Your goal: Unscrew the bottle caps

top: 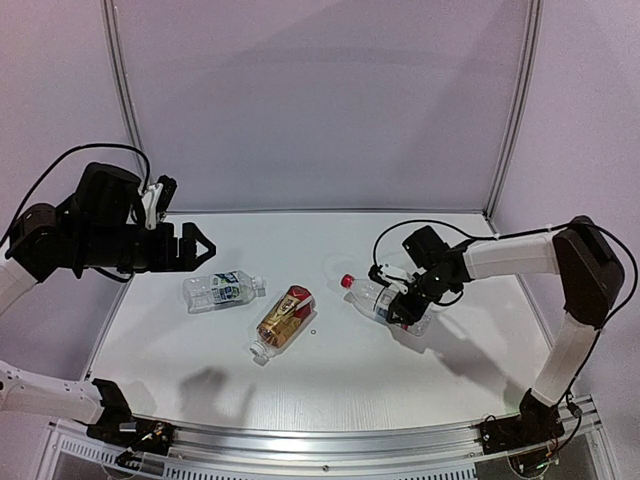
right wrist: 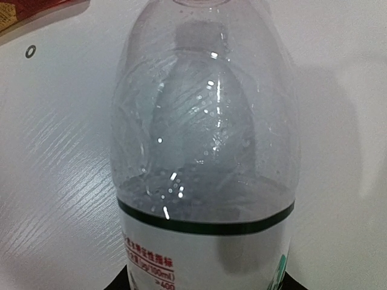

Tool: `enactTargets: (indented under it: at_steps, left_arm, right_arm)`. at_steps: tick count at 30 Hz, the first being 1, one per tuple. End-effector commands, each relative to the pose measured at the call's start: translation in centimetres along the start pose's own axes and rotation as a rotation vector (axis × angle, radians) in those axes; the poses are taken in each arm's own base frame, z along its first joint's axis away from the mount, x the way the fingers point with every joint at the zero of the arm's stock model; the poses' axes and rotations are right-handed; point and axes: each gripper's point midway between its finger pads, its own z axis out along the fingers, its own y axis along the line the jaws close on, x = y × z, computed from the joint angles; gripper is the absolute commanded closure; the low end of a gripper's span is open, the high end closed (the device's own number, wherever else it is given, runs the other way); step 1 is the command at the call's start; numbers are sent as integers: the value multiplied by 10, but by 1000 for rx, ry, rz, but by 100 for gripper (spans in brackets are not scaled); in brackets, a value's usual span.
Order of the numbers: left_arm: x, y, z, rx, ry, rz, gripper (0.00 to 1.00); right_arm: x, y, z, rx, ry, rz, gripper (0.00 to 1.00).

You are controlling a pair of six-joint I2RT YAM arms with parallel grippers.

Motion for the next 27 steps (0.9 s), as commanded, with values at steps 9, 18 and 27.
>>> enactTargets:
  at_steps: [9, 18, 27]
  left_arm:
    - [-55, -92, -7, 380, -85, 0, 1]
    - [-121, -155, -24, 607, -199, 9, 3]
    - [-136, -191, -23, 711, -180, 40, 15]
  right_arm:
    - [-101, 52, -149, -67, -410, 39, 55]
    - [-134, 128, -237, -297, -683, 75, 51]
    - [-138, 153, -266, -412, -743, 58, 51]
